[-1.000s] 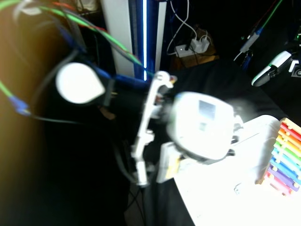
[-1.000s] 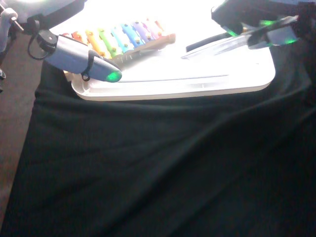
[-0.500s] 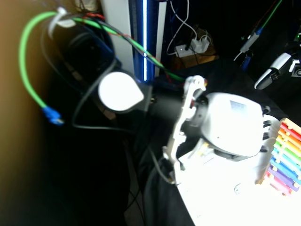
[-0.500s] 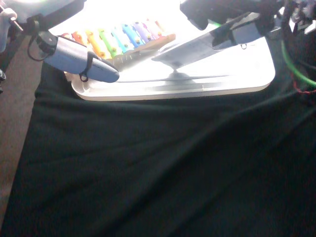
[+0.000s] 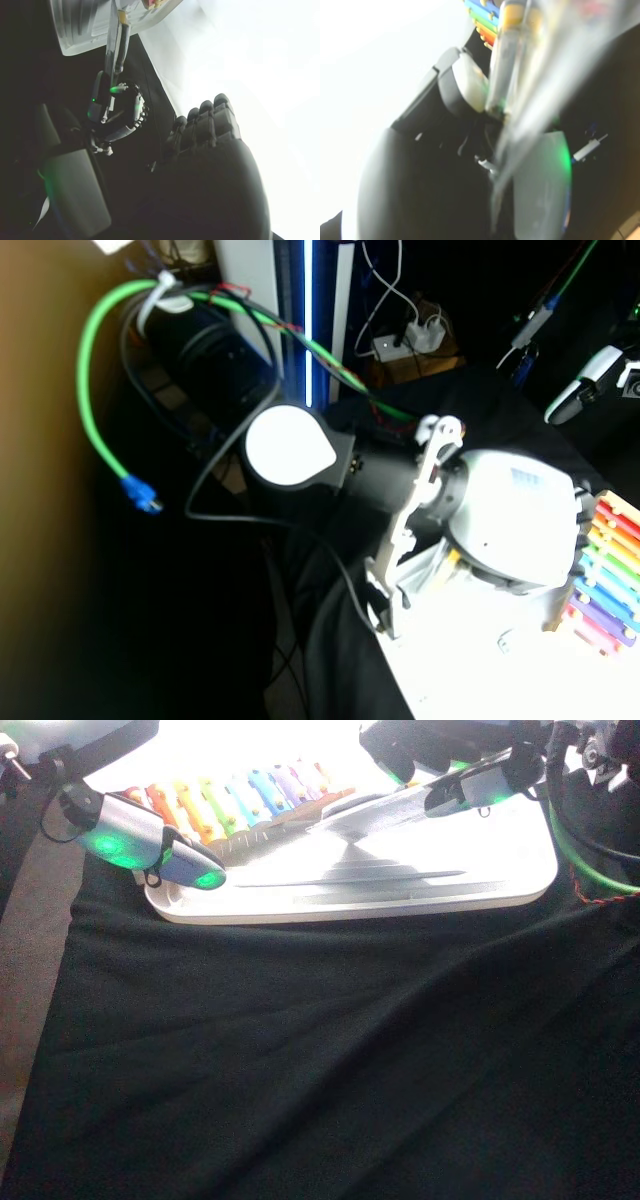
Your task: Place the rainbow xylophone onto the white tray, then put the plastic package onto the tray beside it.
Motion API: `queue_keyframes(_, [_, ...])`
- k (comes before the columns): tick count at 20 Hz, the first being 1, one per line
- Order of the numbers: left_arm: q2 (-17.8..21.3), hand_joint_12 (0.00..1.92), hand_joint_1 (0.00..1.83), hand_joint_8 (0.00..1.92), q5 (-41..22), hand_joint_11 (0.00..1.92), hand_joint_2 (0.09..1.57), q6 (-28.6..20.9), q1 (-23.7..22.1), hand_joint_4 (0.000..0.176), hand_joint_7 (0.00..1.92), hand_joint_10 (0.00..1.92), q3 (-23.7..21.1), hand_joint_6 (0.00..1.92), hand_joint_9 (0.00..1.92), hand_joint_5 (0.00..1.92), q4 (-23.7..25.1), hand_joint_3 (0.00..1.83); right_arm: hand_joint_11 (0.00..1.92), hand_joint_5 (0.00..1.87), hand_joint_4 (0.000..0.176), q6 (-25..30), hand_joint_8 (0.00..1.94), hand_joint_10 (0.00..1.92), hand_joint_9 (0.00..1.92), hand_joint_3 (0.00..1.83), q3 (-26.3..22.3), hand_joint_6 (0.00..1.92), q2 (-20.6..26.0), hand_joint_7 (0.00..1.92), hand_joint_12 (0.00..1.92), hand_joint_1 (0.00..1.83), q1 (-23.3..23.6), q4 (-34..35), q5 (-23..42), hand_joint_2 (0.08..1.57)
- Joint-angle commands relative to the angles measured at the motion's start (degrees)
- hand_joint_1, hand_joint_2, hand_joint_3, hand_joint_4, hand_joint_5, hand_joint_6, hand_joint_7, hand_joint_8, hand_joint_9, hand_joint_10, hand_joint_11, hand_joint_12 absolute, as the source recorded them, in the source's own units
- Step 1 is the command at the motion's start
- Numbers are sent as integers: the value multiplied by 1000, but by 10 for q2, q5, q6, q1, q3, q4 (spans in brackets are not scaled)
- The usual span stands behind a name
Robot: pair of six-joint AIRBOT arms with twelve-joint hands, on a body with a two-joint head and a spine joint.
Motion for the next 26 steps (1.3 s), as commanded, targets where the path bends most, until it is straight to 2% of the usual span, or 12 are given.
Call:
queue_keyframes(1, [1, 0, 909, 0, -63, 0, 759, 0, -5, 0, 0, 0, -2, 0, 0, 0, -11, 2, 1411, 626, 0, -1, 1941, 1921, 1233, 13, 3, 1921, -1, 1004, 1921, 1507, 2, 26, 36, 1078])
queue_keyframes(2, [1, 0, 930, 0, -63, 0, 758, 0, -4, 0, 0, 0, -2, 0, 0, 0, -11, 1, 1411, 583, 0, 0, 1941, 1921, 1221, 7, 3, 1865, -1, 980, 1921, 1519, -2, 26, 35, 1078])
queue_keyframes(3, [1, 0, 928, 0, -63, 0, 761, 0, -4, 0, 1, 0, -2, 0, 0, 0, -11, 3, 1358, 698, 0, 1, 1941, 1921, 1174, 30, 3, 1467, -1, 932, 1921, 1201, -4, 26, 34, 1193])
queue_keyframes(5, [2, 0, 903, 1, -62, 0, 769, 0, -2, 0, 3, 0, -3, 0, 0, 0, -11, 6, 1323, 547, 0, 9, 1941, 1921, 1158, 0, 5, 1708, 0, 922, 1921, 1508, -13, 26, 34, 1084])
queue_keyframes(6, [2, 0, 893, 4, -62, 0, 774, 0, -1, 0, 10, 0, -3, 0, 0, 0, -11, 7, 1307, 673, 0, 15, 1941, 1921, 1154, 14, 7, 1462, 1, 920, 1921, 1194, -19, 26, 34, 1212])
queue_keyframes(9, [2, 0, 880, 1, -61, 0, 782, 0, -1, 0, 4, 0, -3, 0, 0, 0, -11, 9, 1312, 774, 0, 25, 1941, 1921, 1184, 0, 10, 1288, 4, 969, 1921, 1132, -29, 26, 34, 1218])
queue_keyframes(16, [2, 0, 849, 0, -61, 0, 759, 0, 0, 3, 0, 0, -3, 0, 0, 0, -11, 0, 1128, 641, 0, 40, 1924, 1921, 957, 5, 16, 1507, 6, 662, 1921, 1076, -44, 26, 31, 1292])
queue_keyframes(18, [2, 0, 821, 0, -61, 0, 756, 0, 0, 0, 0, 0, -4, 0, 0, 0, -11, 0, 904, 670, 0, 45, 1501, 1638, 759, 0, 17, 1340, 8, 780, 1802, 1164, -46, 26, 30, 1256])
queue_keyframes(20, [2, 0, 824, 0, -61, 0, 764, 0, 0, 0, 0, 0, -4, 0, 0, 0, -11, 1, 832, 652, 0, 48, 1359, 1309, 714, 0, 17, 1383, 9, 814, 1598, 1155, -48, 26, 30, 1245])
queue_keyframes(22, [2, 0, 834, 0, -61, 0, 756, 0, 0, 0, 0, 0, -4, 0, 0, 0, -11, 0, 761, 662, 0, 49, 675, 953, 764, 0, 16, 473, 10, 771, 1390, 1140, -50, 26, 30, 1021])
queue_keyframes(25, [2, 0, 847, 2, -60, 0, 752, 0, 0, 0, 5, 0, -4, 0, 0, 0, -11, 0, 491, 487, 0, 49, 49, 325, 683, 2, 14, 18, 14, 649, 1223, 854, -52, 26, 30, 965])
queue_keyframes(26, [2, 0, 840, 1, -60, 0, 753, 0, 0, 0, 3, 0, -4, 0, 0, 0, -11, 0, 317, 365, 21, 49, 9, 141, 571, 2, 13, 3, 16, 502, 1120, 824, -52, 26, 30, 889])
